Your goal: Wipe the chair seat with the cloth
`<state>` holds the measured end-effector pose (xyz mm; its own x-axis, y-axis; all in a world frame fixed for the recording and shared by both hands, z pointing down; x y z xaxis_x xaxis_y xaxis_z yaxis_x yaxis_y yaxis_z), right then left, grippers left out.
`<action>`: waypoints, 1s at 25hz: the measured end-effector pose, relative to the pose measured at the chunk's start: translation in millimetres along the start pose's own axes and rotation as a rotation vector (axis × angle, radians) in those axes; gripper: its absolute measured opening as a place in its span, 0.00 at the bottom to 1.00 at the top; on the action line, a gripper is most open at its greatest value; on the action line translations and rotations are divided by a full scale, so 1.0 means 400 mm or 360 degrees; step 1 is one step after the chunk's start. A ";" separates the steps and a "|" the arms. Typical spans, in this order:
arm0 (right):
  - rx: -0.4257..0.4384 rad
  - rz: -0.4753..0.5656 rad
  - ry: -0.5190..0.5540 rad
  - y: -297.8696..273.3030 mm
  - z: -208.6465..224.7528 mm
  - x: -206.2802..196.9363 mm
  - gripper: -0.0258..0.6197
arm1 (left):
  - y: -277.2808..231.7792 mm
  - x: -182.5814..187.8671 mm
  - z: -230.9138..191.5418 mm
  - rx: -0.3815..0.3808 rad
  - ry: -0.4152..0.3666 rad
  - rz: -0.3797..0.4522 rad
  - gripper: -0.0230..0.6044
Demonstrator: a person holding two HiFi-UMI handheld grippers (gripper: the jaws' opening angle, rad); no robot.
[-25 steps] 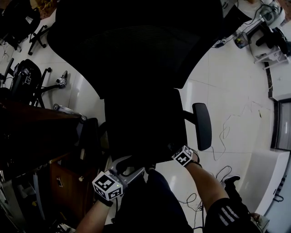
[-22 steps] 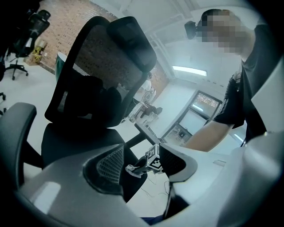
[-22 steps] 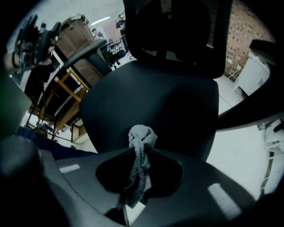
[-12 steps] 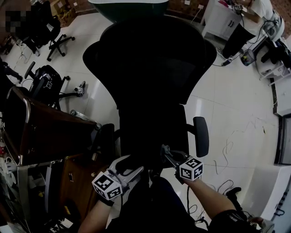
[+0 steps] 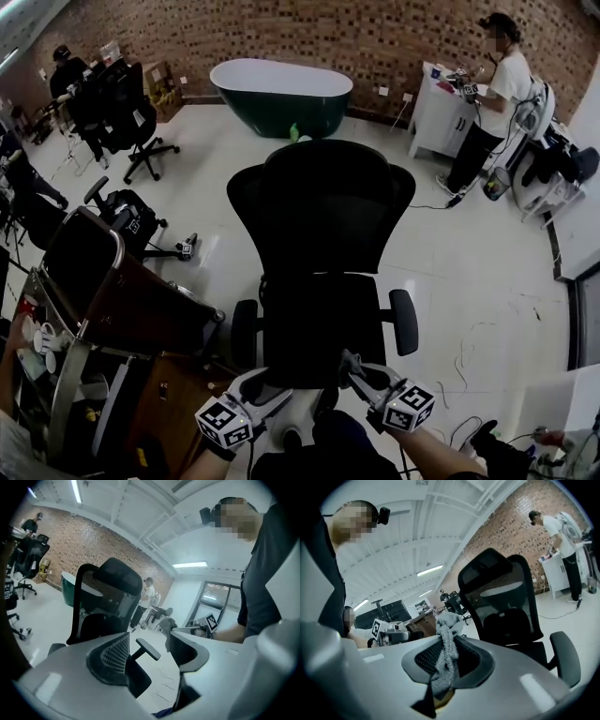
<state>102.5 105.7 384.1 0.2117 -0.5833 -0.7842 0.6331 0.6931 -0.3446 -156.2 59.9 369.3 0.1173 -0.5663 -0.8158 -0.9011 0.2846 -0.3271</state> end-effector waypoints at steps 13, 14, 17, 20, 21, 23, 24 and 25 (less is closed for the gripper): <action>-0.0142 0.0360 0.0064 0.265 -0.458 -0.093 0.13 | 0.332 -0.116 0.302 -0.0232 -0.0264 0.0073 0.51; -0.0154 0.0368 0.0073 0.285 -0.476 -0.104 0.13 | 0.343 -0.120 0.320 -0.0239 -0.0281 0.0069 0.51; -0.0183 0.0390 0.0115 0.331 -0.516 -0.125 0.13 | 0.373 -0.126 0.359 -0.0244 -0.0319 0.0095 0.51; -0.0177 0.0410 0.0130 0.366 -0.539 -0.142 0.13 | 0.392 -0.130 0.400 -0.0242 -0.0346 0.0133 0.51; -0.0169 0.0414 0.0131 0.380 -0.543 -0.146 0.13 | 0.395 -0.133 0.417 -0.0235 -0.0353 0.0145 0.51; -0.0147 0.0422 0.0137 0.412 -0.553 -0.151 0.13 | 0.399 -0.136 0.455 -0.0211 -0.0347 0.0174 0.51; -0.0132 0.0429 0.0148 0.428 -0.559 -0.151 0.13 | 0.399 -0.137 0.473 -0.0204 -0.0333 0.0188 0.51; -0.0116 0.0438 0.0163 0.445 -0.565 -0.149 0.13 | 0.397 -0.140 0.488 -0.0204 -0.0318 0.0197 0.51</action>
<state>34.1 359.4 252.7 0.2893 -0.3260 -0.9000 0.5066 0.8499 -0.1450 -224.4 287.9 270.0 0.0718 -0.3658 -0.9279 -0.9577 0.2348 -0.1666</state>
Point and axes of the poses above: the fingertips, and each gripper's own axes: y backward along the fingers, z to its right, x out of its top, the point moved 8 cm from there along y, backward along the fingers, and after that the axes turned 6 degrees about -z, right-handed, at the moved point
